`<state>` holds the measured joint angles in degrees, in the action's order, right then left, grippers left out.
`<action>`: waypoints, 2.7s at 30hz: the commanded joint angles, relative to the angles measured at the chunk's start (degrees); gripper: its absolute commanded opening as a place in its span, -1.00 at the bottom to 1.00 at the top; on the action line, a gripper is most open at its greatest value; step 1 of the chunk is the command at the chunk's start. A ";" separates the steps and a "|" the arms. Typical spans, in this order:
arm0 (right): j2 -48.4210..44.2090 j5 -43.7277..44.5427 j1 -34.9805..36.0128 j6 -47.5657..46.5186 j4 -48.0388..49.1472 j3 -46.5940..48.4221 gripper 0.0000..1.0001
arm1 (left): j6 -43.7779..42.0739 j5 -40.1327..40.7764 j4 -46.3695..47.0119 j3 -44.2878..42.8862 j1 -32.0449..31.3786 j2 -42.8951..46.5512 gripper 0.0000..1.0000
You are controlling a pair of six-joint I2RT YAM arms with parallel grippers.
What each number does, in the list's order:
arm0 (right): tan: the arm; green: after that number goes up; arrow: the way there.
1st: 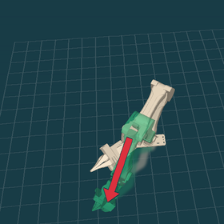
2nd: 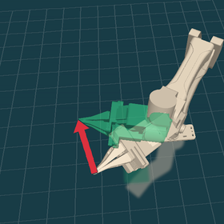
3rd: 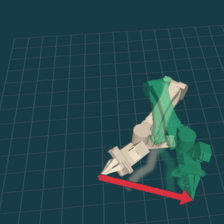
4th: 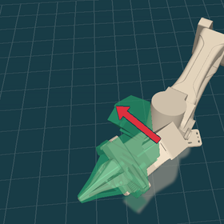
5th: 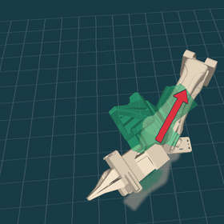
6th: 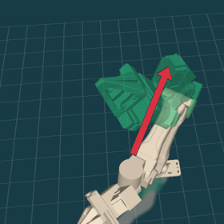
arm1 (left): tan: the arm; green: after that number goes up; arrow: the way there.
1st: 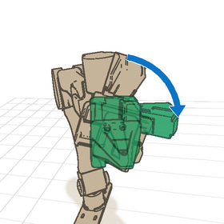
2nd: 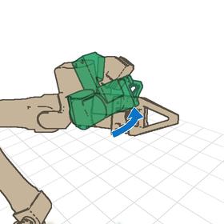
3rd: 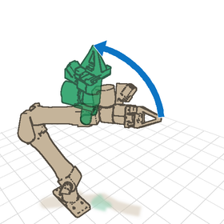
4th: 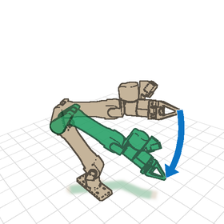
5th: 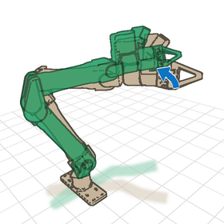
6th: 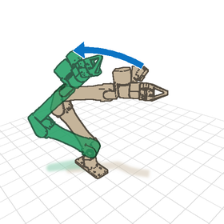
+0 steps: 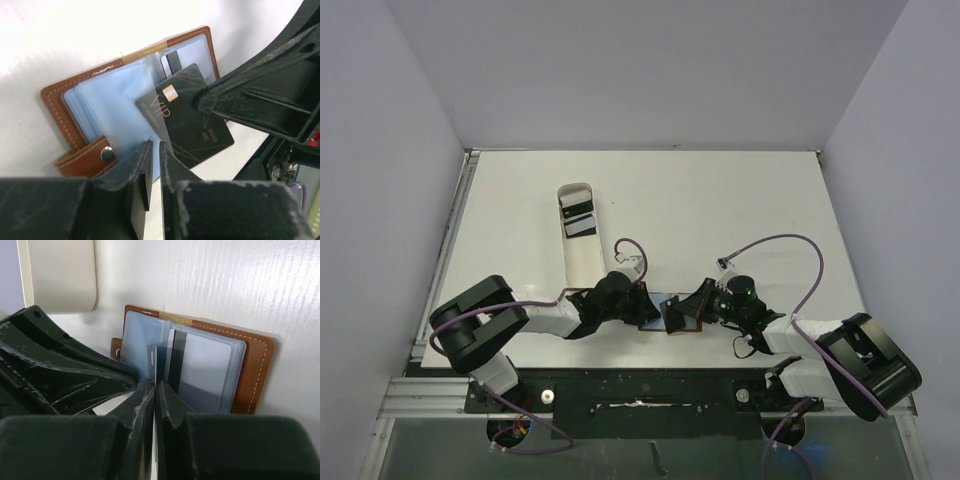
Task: Put the credit cards into the card holder
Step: Insert the credit card into the card holder.
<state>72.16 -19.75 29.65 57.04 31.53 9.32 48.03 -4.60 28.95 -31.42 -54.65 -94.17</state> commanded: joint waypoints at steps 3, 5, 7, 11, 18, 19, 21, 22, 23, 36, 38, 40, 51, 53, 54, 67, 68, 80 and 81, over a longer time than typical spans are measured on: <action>-1.51 4.22 -0.03 -1.93 2.22 -0.50 -1.00 | -0.27 3.61 -10.69 -0.03 0.16 12.22 -0.68; -1.06 4.56 -0.03 -2.17 2.57 -0.36 -1.00 | -0.55 4.99 -12.91 0.69 0.16 15.04 -0.65; -0.44 4.77 -0.03 -2.15 2.87 -0.29 -1.00 | -0.57 5.93 -13.61 2.30 0.22 16.84 -0.64; 0.44 5.26 -0.02 -1.89 3.91 -0.20 -1.00 | 0.02 6.02 -11.95 4.99 0.33 17.17 -0.65; 2.11 6.23 -0.01 -2.02 5.26 0.52 -1.00 | -0.03 4.49 -7.62 6.19 0.16 12.60 -0.81; 2.25 6.48 -0.03 -2.08 5.60 0.46 -1.00 | -0.04 4.21 -7.27 6.19 0.16 11.86 -0.84; 2.37 7.13 0.01 -2.23 6.24 0.29 -1.00 | -0.13 3.93 -6.57 6.27 0.08 10.64 -0.88; 2.37 7.48 -0.06 -2.39 6.57 0.12 -1.00 | -0.13 3.75 -6.20 6.35 0.07 10.13 -0.90; 2.29 7.79 0.09 -2.71 7.17 -0.10 -1.00 | -0.13 3.63 -5.92 6.44 0.07 9.78 -0.91; 4.52 10.61 2.41 -3.06 12.17 -0.94 -1.00 | 0.13 3.48 -4.98 6.30 -0.52 8.61 -0.97; 5.00 11.22 2.85 -2.67 13.01 -1.18 -1.00 | 0.18 3.62 -4.99 6.20 -0.61 8.57 -0.98; 5.40 11.73 3.22 -2.15 13.65 -1.50 -1.00 | 0.22 3.65 -5.02 6.17 -0.63 8.57 -0.98; -2.42 14.28 4.01 -4.27 -6.64 3.42 -0.39 | 0.22 4.80 -5.79 5.80 -0.73 9.56 -0.98; -4.06 15.43 4.18 -4.96 -11.60 4.90 -0.35 | 0.18 5.04 -5.95 5.64 -0.72 9.79 -0.98; -4.78 16.10 4.35 -5.20 -13.69 5.47 -0.32 | 0.14 5.12 -6.06 5.53 -0.72 9.92 -0.98; -3.57 19.39 7.54 -7.55 -19.19 9.69 -0.28 | -0.04 5.19 -5.77 5.06 -0.80 9.65 -0.98; -2.84 19.21 7.73 -7.49 -18.59 9.89 -0.28 | -0.04 5.14 -5.71 5.01 -0.77 9.50 -0.98; 1.10 13.79 10.05 -5.57 -8.93 9.31 -0.28 | -0.55 5.34 -5.60 4.47 -0.80 8.81 -0.98; 1.32 13.58 10.26 -4.90 -8.41 9.12 -0.29 | -0.51 5.39 -5.64 4.44 -0.81 8.75 -0.98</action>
<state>72.44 -3.92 38.98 50.63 18.44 18.02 48.01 -0.25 22.06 -24.84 -55.16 -85.01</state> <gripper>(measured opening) 0.358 0.014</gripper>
